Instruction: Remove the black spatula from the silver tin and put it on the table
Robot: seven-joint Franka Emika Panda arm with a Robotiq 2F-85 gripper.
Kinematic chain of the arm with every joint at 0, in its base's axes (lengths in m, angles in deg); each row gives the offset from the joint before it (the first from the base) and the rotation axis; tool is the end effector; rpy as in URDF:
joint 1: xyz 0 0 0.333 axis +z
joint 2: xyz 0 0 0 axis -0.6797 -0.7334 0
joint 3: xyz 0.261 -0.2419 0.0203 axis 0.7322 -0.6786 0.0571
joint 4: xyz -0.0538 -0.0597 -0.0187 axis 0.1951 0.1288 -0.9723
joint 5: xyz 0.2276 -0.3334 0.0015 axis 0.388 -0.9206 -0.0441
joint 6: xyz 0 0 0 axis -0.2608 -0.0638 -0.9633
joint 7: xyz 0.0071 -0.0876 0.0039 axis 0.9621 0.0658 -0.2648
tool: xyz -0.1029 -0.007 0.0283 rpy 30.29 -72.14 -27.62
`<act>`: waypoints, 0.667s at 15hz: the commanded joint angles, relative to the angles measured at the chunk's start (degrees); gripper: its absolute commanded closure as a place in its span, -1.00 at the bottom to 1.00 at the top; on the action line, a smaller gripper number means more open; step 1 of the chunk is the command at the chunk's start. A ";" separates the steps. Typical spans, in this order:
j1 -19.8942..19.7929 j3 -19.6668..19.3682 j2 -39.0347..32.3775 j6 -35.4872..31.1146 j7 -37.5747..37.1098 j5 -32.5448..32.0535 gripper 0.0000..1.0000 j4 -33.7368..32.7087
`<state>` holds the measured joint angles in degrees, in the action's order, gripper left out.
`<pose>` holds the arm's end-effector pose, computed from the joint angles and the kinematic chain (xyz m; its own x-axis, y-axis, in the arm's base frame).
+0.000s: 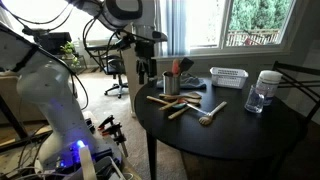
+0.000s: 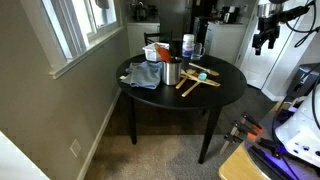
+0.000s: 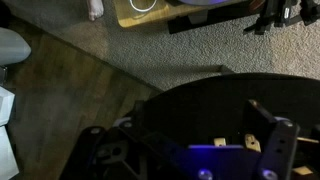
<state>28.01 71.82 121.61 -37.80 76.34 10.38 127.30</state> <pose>0.2986 -0.1329 0.4465 0.9575 -0.2452 -0.1521 -0.2060 -0.9500 0.2348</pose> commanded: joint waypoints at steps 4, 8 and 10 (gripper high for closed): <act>0.91 -0.78 0.05 0.37 -0.39 -0.38 -1.00 -0.16; 0.78 -1.53 -1.40 -0.49 -0.07 -0.37 -1.00 -1.06; 0.18 -2.36 -5.95 -1.99 -1.46 -0.26 -1.00 -3.82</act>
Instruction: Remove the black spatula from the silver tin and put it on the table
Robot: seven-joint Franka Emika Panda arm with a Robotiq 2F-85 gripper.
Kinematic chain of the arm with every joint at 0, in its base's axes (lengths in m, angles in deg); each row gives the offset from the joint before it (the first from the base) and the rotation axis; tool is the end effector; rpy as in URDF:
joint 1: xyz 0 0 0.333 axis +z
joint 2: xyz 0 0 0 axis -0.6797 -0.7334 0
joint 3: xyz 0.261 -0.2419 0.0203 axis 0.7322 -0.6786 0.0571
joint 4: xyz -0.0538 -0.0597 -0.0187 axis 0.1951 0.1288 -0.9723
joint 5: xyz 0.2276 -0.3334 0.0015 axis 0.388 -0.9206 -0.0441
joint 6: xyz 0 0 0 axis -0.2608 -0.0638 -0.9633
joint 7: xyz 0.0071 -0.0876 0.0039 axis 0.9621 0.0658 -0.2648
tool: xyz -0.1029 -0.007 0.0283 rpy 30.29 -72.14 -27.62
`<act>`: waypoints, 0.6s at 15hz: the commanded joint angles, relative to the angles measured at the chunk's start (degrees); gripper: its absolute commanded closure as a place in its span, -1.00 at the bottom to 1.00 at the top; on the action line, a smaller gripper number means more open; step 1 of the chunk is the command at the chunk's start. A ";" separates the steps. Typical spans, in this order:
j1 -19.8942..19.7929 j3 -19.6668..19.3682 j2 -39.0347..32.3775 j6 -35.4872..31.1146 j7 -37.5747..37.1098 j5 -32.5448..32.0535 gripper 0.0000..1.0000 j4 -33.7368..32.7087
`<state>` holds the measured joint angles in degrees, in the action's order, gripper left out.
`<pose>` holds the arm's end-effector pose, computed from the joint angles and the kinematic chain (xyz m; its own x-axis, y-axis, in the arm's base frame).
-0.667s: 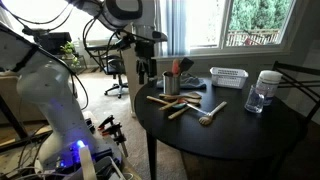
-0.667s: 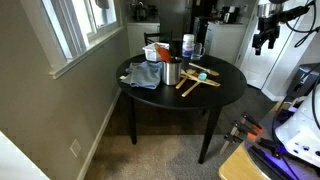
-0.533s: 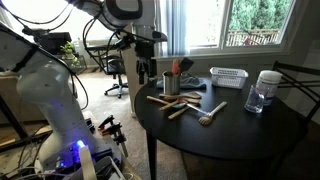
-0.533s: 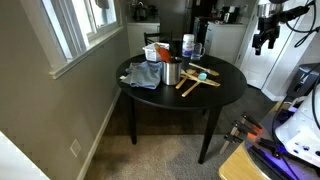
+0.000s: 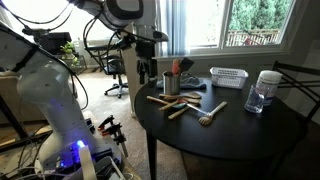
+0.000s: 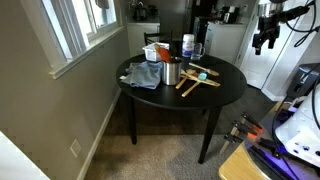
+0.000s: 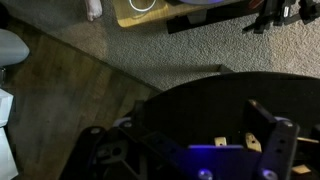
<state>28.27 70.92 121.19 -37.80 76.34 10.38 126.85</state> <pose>0.2997 -0.1374 0.4473 0.9557 -0.2524 -0.1516 -0.2149 -0.9499 0.2268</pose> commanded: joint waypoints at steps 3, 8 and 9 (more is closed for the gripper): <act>0.95 -4.66 -13.59 -6.82 0.96 2.99 -1.00 -8.53; 4.05 -6.07 -26.73 -11.02 4.90 12.05 -1.00 -20.14; 4.60 -5.48 -28.76 -11.04 5.00 13.24 -1.00 -22.64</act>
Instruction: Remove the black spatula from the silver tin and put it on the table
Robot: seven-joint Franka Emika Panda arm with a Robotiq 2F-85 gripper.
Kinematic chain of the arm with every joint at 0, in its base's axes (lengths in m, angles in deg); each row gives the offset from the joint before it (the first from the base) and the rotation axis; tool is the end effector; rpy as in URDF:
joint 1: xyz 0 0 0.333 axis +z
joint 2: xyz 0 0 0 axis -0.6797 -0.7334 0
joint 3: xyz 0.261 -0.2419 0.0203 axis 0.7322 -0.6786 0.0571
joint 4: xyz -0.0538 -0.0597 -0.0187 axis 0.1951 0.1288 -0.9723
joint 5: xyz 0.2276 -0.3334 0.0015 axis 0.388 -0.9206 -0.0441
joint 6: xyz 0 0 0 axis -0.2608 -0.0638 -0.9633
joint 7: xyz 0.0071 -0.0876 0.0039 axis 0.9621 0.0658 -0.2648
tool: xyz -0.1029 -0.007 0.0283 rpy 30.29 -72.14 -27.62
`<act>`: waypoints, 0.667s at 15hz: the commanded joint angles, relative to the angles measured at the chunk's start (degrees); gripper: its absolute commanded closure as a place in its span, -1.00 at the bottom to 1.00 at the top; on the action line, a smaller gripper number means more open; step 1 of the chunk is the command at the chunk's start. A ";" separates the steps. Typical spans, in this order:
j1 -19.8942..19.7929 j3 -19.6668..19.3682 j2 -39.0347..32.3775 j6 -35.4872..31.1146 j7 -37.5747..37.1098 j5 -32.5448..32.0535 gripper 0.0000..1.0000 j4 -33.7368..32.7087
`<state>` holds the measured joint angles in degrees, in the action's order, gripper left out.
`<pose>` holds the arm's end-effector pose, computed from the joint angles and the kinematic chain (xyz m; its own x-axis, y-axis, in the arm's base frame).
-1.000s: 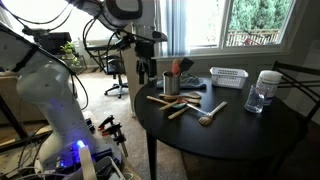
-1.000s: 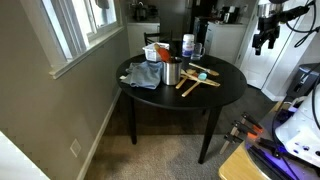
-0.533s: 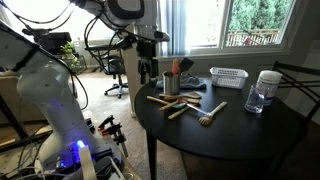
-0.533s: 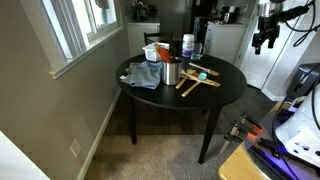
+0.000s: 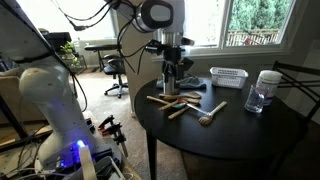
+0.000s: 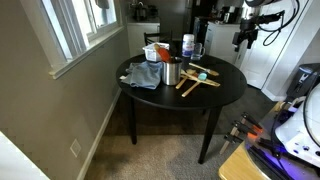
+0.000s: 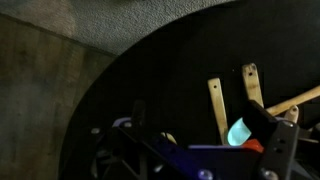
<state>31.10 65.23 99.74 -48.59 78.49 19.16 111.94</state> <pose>0.4133 -0.1899 0.4317 0.9489 -0.3049 -0.0811 -0.2976 -0.9503 0.0910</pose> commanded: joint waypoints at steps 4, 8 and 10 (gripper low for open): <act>4.16 2.65 -14.06 1.31 2.18 6.82 -1.00 -17.30; 6.62 5.72 -20.34 3.47 0.19 5.54 -1.00 -26.70; 7.82 6.66 -23.64 5.08 -1.95 3.33 -1.00 -31.45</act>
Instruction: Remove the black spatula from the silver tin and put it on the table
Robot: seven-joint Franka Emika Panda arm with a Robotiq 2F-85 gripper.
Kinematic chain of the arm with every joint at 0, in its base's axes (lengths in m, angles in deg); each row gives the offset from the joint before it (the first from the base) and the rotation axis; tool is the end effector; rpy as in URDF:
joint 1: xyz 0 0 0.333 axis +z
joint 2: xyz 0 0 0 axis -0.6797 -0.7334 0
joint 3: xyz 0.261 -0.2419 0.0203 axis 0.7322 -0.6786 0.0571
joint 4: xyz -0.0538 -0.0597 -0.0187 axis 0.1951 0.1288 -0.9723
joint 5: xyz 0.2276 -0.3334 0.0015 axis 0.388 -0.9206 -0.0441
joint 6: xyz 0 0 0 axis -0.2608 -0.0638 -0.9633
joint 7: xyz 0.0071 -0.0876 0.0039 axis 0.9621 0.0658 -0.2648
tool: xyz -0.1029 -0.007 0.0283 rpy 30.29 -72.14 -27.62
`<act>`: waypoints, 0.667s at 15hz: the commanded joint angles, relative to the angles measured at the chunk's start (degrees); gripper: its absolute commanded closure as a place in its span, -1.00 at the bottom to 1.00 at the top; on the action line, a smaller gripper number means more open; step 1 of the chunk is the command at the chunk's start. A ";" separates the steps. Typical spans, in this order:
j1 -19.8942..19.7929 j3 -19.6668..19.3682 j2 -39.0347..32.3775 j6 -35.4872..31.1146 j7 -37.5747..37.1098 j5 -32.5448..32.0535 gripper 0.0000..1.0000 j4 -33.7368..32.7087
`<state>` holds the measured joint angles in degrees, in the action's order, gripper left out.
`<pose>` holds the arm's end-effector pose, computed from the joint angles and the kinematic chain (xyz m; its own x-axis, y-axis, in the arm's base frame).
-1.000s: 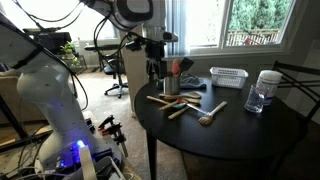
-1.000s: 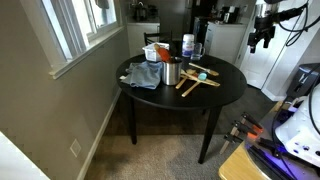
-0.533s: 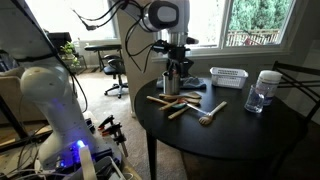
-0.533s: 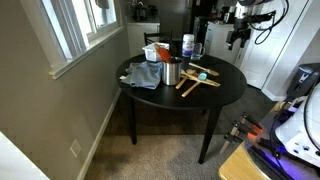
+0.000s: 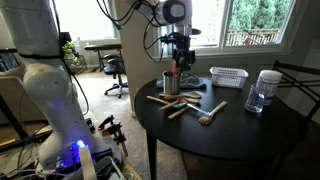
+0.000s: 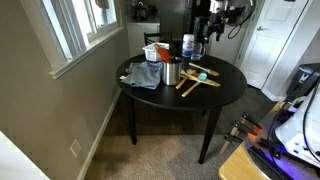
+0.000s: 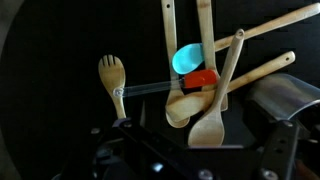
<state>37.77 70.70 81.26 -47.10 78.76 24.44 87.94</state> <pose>0.5787 -0.1173 0.4578 0.9887 -0.1495 -0.0057 -0.1486 -0.9861 0.0749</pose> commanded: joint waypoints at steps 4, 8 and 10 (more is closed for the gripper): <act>3.54 2.32 -10.28 7.42 -4.45 -4.71 -1.00 -15.00; 2.20 5.44 -11.17 12.39 6.21 4.53 -1.00 -17.88; 3.65 4.46 -11.34 9.97 1.26 1.25 -1.00 -16.84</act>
<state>41.57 74.99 69.94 -37.29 80.04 25.73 71.23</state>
